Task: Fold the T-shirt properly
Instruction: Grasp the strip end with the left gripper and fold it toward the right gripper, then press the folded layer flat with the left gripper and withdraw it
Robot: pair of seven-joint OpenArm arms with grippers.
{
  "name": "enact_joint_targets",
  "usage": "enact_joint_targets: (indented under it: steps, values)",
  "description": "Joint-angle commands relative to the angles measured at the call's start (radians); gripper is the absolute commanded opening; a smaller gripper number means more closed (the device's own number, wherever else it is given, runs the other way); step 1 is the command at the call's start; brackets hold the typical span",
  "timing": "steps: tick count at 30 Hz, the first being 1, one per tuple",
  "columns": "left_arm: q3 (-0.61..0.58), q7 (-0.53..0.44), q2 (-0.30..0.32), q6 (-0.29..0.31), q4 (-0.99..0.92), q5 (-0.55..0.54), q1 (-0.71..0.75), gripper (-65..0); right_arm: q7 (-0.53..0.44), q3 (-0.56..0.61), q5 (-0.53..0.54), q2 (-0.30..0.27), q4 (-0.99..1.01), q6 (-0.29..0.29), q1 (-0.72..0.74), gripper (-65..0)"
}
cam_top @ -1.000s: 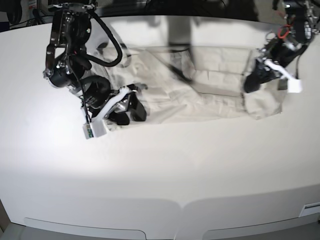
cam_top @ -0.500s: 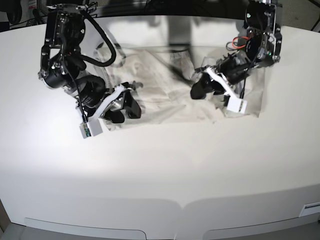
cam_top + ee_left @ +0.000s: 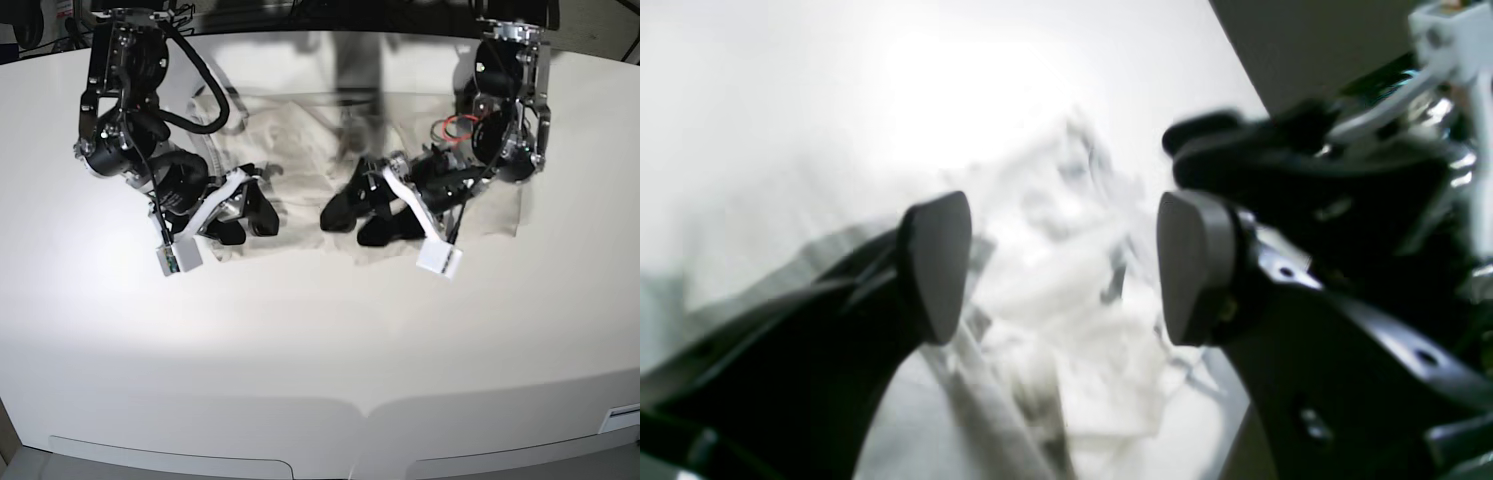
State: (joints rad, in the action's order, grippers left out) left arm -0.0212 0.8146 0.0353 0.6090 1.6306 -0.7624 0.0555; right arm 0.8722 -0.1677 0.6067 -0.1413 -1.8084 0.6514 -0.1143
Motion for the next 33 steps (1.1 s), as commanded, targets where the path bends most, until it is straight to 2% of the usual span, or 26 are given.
enact_joint_targets:
  steps: [1, 6, 11, 16, 19, 24, 26, 28, 30, 33]
  values:
    - [0.001, -0.021, -0.002, 0.012, 0.05, -0.01, -0.014, -22.3, -0.019, 0.0, 0.021, -0.003, -0.019, 0.006, 0.014, -32.9]
    - [0.009, 0.045, 0.019, -0.001, 0.179, 0.086, -0.014, -22.5, -0.019, 0.0, 0.021, -0.003, -0.019, 0.006, 0.014, -32.9]
    - [0.021, 0.05, 0.101, -0.019, 0.182, 0.147, 0.021, -22.5, -0.011, 0.0, 0.021, -0.003, -0.018, 0.006, 0.014, -32.9]
    - [0.021, 0.037, 0.167, -0.035, 0.182, 0.101, 0.102, -22.5, -0.011, 0.0, 0.022, -0.003, -0.018, 0.007, 0.014, -32.9]
    - [0.019, -0.035, 0.166, -0.034, 0.181, 0.1, 0.182, -22.5, -0.011, 0.0, 0.021, -0.003, -0.018, 0.006, 0.014, -32.9]
    - [-0.007, -0.279, 0.159, -0.033, 0.181, 0.108, 0.35, -22.5, -0.011, 0.0, 0.025, -0.003, -0.018, 0.007, 0.014, -32.9]
    - [-0.05, -0.348, 0.158, -0.033, 0.181, 0.155, 0.39, -22.5, -0.011, 0.0, 0.025, -0.003, -0.018, 0.006, 0.014, -32.9]
    - [-0.105, -0.388, 0.149, -0.034, 0.181, 0.22, 0.405, -22.5, -0.011, 0.0, 0.026, -0.003, -0.018, 0.006, 0.014, -32.9]
    - [-0.153, -0.4, 0.113, -0.039, 0.181, 0.286, 0.404, -22.5, -0.011, 0.0, 0.031, -0.003, -0.018, 0.006, 0.014, -32.9]
    - [-0.201, -0.412, 0.043, -0.089, 0.181, 0.388, 0.386, -22.5, -0.011, 0.0, 0.032, -0.003, -0.018, 0.007, 0.014, -32.9]
